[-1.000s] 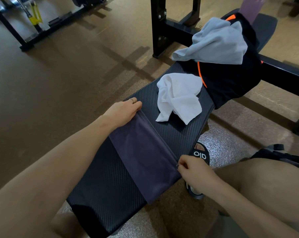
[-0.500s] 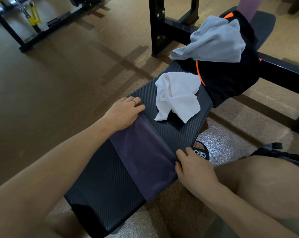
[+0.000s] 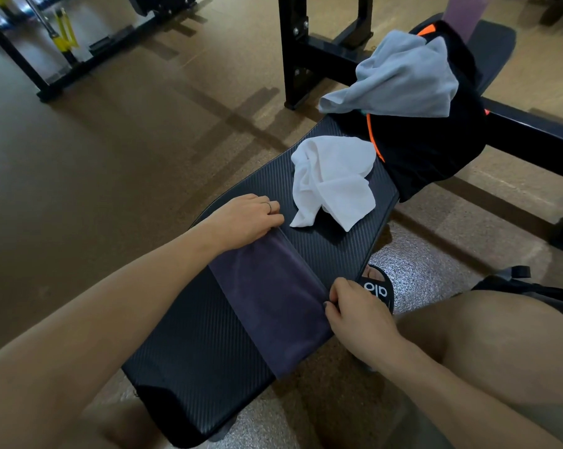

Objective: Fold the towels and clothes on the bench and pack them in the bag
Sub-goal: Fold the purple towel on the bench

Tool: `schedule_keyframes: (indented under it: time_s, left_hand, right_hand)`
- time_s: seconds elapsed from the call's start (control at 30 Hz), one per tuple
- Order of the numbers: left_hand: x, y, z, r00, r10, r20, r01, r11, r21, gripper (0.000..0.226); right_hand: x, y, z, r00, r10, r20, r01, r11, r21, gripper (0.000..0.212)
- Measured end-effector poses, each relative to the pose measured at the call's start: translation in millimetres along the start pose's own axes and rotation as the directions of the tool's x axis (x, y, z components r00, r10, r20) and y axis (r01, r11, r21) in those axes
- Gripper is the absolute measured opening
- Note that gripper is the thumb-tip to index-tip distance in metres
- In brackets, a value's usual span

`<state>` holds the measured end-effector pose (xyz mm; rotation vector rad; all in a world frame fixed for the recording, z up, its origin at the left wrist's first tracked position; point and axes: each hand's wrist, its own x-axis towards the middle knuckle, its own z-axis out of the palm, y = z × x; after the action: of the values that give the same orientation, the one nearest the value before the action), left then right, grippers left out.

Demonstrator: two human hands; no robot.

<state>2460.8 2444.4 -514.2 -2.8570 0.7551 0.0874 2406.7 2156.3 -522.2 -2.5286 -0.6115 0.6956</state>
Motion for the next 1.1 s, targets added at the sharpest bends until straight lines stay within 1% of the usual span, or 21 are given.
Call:
schedule_keyframes:
  time_s: [0.13, 0.3, 0.5, 0.6, 0.67, 0.77, 0.8, 0.87, 0.9, 0.93, 0.97, 1.03, 1.1]
  left_hand:
    - [2.8, 0.9, -4.0, 1.000, -0.001, 0.011, 0.001, 1.000, 0.001, 0.014]
    - [6.4, 4.4, -3.1, 1.000, -0.023, 0.002, 0.023, 1.000, 0.005, 0.016]
    - [6.2, 6.4, -0.6, 0.999, -0.049, -0.001, 0.049, 0.998, 0.025, 0.018]
    - [4.3, 11.0, 2.1, 0.995, -0.102, 0.008, 0.101, 0.994, 0.050, 0.018]
    - [1.9, 14.8, 5.7, 0.986, -0.166, -0.011, 0.167, 0.983, 0.075, 0.019]
    - [-1.3, 30.2, 2.8, 0.940, -0.324, -0.106, 0.332, 0.941, 0.067, 0.023]
    - [-2.8, 40.5, -1.1, 0.925, -0.353, -0.139, 0.362, 0.931, 0.045, 0.022]
    - [-11.5, 67.1, -5.9, 0.922, -0.342, -0.184, 0.343, 0.939, -0.027, 0.010]
    - [-18.3, 83.0, -4.7, 0.931, -0.317, -0.180, 0.311, 0.949, -0.059, 0.008]
    - [-25.9, 98.9, -1.7, 0.942, -0.300, -0.151, 0.289, 0.953, -0.090, 0.015]
    - [-33.3, 112.4, 2.6, 0.950, -0.299, -0.090, 0.288, 0.950, -0.118, 0.026]
    - [-43.1, 130.7, 14.2, 0.941, -0.337, 0.036, 0.338, 0.924, -0.178, 0.046]
    - [-46.7, 139.9, 21.6, 0.925, -0.366, 0.105, 0.381, 0.900, -0.211, 0.058]
  right_hand:
    - [1.3, 2.9, 0.6, 0.999, 0.041, 0.020, -0.043, 0.997, 0.061, 0.007]
    - [2.2, 6.6, 1.8, 0.997, 0.065, 0.043, -0.069, 0.993, 0.092, 0.007]
    - [2.0, 6.9, 1.7, 0.996, 0.085, 0.028, -0.086, 0.995, 0.044, 0.008]
    - [0.7, 6.0, 0.6, 0.996, 0.090, 0.025, -0.090, 0.996, 0.008, 0.011]
    - [-0.8, 6.0, -0.2, 0.996, 0.091, 0.027, -0.090, 0.996, -0.008, 0.014]
    - [-2.7, 7.3, -0.3, 0.996, 0.081, 0.032, -0.081, 0.997, 0.002, 0.014]
    - [-2.5, 8.3, -0.6, 0.996, 0.078, 0.033, -0.079, 0.997, 0.017, 0.013]
    - [-2.1, 10.1, -1.0, 0.996, 0.079, 0.043, -0.081, 0.996, 0.046, 0.010]
    - [-2.2, 10.6, -1.1, 0.996, 0.079, 0.049, -0.081, 0.995, 0.052, 0.009]
    - [-2.2, 10.7, -0.9, 0.996, 0.076, 0.050, -0.079, 0.996, 0.051, 0.010]
    - [-2.4, 10.5, -0.6, 0.996, 0.074, 0.049, -0.077, 0.996, 0.051, 0.010]
    - [-3.1, 10.5, 0.4, 0.996, 0.075, 0.044, -0.078, 0.994, 0.073, 0.009]
    - [-4.8, 10.8, 1.0, 0.996, 0.081, 0.049, -0.085, 0.992, 0.092, 0.008]
